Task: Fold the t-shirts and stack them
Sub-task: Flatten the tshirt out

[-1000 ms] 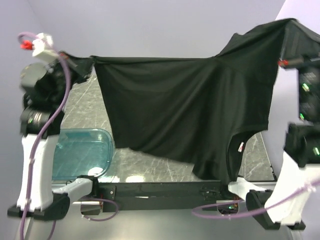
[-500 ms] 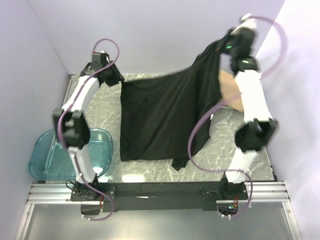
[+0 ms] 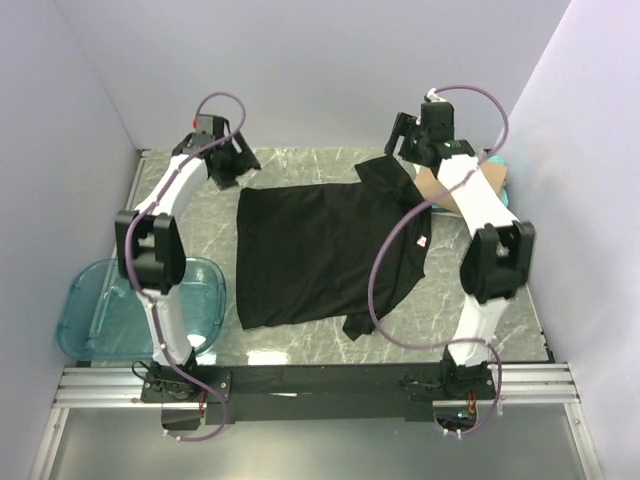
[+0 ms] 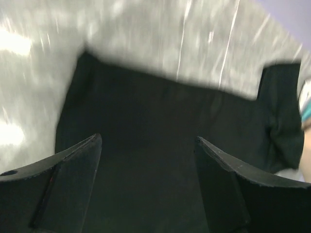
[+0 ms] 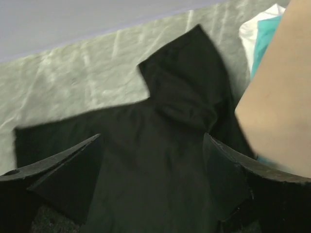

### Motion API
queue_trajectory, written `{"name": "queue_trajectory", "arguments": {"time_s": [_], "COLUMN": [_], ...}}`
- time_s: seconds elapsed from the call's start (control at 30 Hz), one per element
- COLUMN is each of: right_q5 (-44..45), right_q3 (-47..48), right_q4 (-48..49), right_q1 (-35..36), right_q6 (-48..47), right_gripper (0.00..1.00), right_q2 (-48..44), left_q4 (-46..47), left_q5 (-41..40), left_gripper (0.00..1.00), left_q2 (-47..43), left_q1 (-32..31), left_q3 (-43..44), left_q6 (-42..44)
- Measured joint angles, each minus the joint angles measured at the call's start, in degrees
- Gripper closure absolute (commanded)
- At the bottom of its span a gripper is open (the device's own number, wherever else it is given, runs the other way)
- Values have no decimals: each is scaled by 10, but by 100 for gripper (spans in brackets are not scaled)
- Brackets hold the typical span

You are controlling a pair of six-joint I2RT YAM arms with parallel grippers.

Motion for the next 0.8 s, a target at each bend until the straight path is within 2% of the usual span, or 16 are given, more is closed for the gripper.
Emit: {"name": "queue_trajectory", "arguments": {"time_s": [0.13, 0.27, 0.47, 0.67, 0.8], "right_q5": [-21, -33, -39, -43, -33], "right_q3": [-102, -190, -336, -465, -512], "right_q4": [11, 9, -29, -70, -91], "right_q1": [8, 9, 7, -10, -18], "right_q6": [9, 23, 43, 60, 69], "right_gripper": [16, 18, 20, 24, 27], "right_q2": [-113, -195, -262, -316, -337], "left_q4": [9, 17, 31, 38, 36], "left_q5": [4, 7, 24, 36, 39], "left_gripper": [18, 17, 17, 16, 15], "left_q2": [-75, -87, -87, -86, -78], "left_q1": [-28, -66, -111, -109, -105], "left_q3": [-106, -142, -195, -270, -289], "left_q6": [-26, -44, -62, -73, -72]}}
